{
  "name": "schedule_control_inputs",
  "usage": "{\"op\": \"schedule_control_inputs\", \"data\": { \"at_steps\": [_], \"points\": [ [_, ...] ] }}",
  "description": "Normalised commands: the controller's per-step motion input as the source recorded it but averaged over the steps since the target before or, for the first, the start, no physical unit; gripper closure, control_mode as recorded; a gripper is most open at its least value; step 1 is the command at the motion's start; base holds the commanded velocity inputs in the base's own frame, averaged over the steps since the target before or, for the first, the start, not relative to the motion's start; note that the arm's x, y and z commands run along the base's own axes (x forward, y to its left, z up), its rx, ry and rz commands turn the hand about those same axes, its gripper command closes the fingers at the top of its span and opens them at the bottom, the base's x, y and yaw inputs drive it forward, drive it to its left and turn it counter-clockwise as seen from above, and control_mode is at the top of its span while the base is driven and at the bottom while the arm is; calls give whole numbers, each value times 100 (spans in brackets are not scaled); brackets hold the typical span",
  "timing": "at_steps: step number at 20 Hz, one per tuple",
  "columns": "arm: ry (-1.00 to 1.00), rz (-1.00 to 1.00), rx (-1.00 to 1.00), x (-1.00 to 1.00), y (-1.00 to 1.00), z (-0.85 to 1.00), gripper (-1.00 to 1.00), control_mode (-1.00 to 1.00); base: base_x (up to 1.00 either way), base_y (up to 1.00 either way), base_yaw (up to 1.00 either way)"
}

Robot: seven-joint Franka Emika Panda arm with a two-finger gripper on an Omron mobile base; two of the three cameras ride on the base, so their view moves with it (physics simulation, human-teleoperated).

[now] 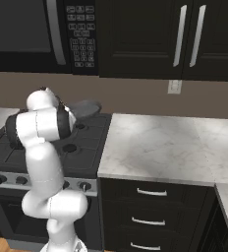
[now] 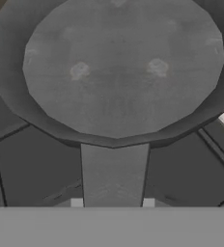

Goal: Move the pot and pan from the stove into the sink.

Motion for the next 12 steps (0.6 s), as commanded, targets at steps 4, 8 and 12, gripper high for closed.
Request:
{"op": "schedule_control_inputs", "data": {
  "at_steps": [4, 8, 12],
  "points": [
    [0, -4, 1, -85, -29, 70, 100, -100, 0, 0, 0],
    [0, 0, 0, -99, -16, 59, 100, -100, 0, 0, 0],
    [0, 0, 0, -100, -10, 45, 100, -100, 0, 0, 0]
  ]
}}
